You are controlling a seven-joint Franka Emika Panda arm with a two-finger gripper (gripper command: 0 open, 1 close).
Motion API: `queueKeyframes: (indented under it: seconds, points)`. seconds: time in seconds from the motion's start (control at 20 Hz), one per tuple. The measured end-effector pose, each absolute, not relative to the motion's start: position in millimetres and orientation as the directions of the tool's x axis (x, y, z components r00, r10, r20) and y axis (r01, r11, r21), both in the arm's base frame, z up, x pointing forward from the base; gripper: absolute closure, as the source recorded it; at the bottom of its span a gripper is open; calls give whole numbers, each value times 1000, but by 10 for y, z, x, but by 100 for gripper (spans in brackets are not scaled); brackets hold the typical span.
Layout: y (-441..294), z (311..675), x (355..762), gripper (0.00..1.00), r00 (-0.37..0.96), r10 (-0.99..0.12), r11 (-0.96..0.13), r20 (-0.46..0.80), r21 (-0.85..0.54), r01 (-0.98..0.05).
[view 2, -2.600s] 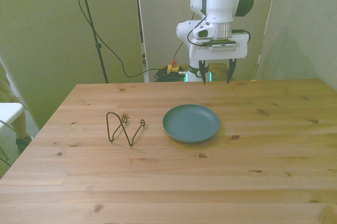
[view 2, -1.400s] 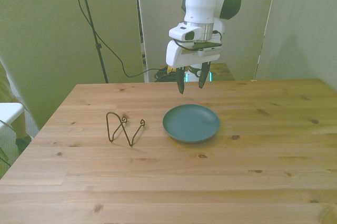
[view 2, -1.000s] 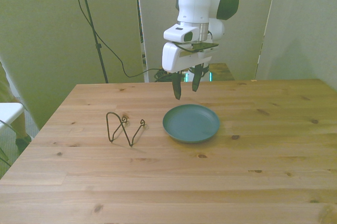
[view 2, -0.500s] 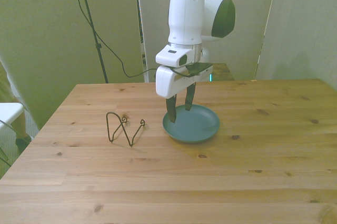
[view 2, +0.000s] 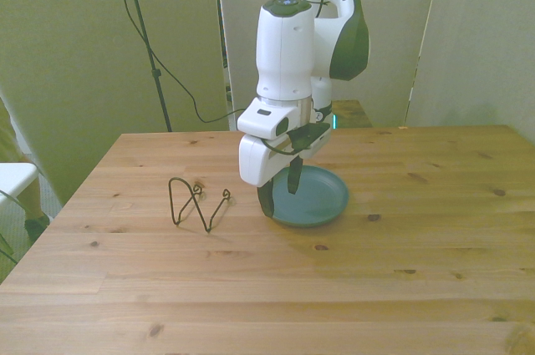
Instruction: Load the plate
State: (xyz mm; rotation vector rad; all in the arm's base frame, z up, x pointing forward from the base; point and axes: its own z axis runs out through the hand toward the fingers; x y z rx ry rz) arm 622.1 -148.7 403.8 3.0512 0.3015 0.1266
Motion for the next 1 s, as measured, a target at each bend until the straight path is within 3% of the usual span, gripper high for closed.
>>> queueKeyframes:
  seconds: [0.6,1.0]
  points:
    - [-1749,3751,6508,0,980,189,-976,-65,-119,181]
    - [-1625,3575,6722,0,961,249,-950,-118,-222,218]
